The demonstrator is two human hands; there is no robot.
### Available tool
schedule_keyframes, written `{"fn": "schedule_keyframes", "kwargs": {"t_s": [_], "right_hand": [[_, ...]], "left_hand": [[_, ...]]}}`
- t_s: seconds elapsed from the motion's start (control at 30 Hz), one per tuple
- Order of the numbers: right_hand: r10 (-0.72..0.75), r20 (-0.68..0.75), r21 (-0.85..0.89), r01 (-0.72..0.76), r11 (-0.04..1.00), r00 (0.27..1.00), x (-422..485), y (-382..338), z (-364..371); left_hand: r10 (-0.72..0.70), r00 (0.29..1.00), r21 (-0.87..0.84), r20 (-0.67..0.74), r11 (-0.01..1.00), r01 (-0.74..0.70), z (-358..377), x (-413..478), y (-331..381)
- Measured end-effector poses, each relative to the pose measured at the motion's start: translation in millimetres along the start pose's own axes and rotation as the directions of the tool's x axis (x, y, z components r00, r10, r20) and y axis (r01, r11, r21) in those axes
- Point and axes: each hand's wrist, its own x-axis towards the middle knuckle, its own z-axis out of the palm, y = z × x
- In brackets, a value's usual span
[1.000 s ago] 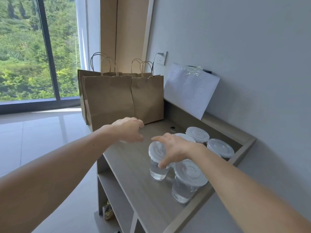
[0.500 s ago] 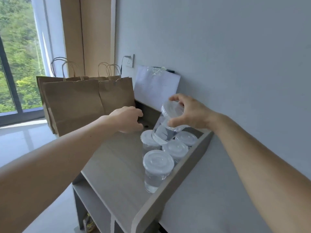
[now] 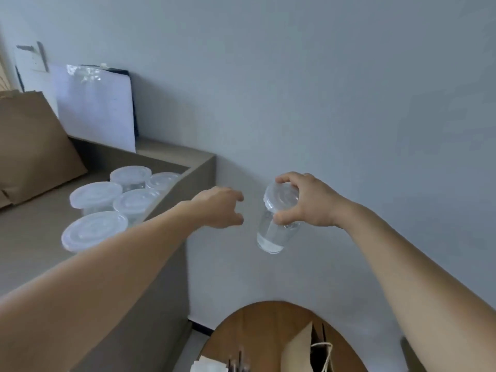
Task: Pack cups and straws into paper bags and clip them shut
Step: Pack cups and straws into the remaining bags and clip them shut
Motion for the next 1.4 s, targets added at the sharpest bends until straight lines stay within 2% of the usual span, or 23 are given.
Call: {"fn": "schedule_keyframes", "kwargs": {"t_s": [0.3,0.53,0.8,0.9,1.0,1.17,1.3,1.4], "right_hand": [[0.202,0.083,-0.04,-0.2,0.979,0.976,-59,158,26],[0.249,0.13,-0.039,-0.246,0.969,0.96,-82,225,67],[0.284,0.163,0.039,-0.294,0.955,0.945,-87,243,120],[0.284,0.162,0.054,-0.296,0.954,0.945,-86,241,133],[0.288,0.159,0.073,-0.302,0.95,0.944,-89,239,142],[0.302,0.115,0.113,-0.314,0.942,0.946,-91,237,149],[0.284,0.157,0.095,-0.301,0.949,0.946,-99,243,154],[0.238,0.237,-0.002,-0.244,0.97,0.942,-105,249,148]], "left_hand": [[0.119,0.965,-0.078,0.235,0.992,-0.103,120,31,127],[0.085,0.935,-0.105,0.345,0.993,-0.052,205,7,166],[0.089,0.792,-0.086,0.604,0.995,-0.046,290,-40,168],[0.048,0.773,-0.124,0.632,0.991,0.04,311,-48,174],[-0.031,0.815,-0.194,0.579,0.965,0.174,329,-52,177],[-0.124,0.791,-0.365,0.6,0.837,0.408,339,-54,168],[-0.162,0.766,-0.377,0.622,0.795,0.475,344,-51,158],[-0.177,0.762,-0.348,0.622,0.81,0.472,348,-51,151]]}}
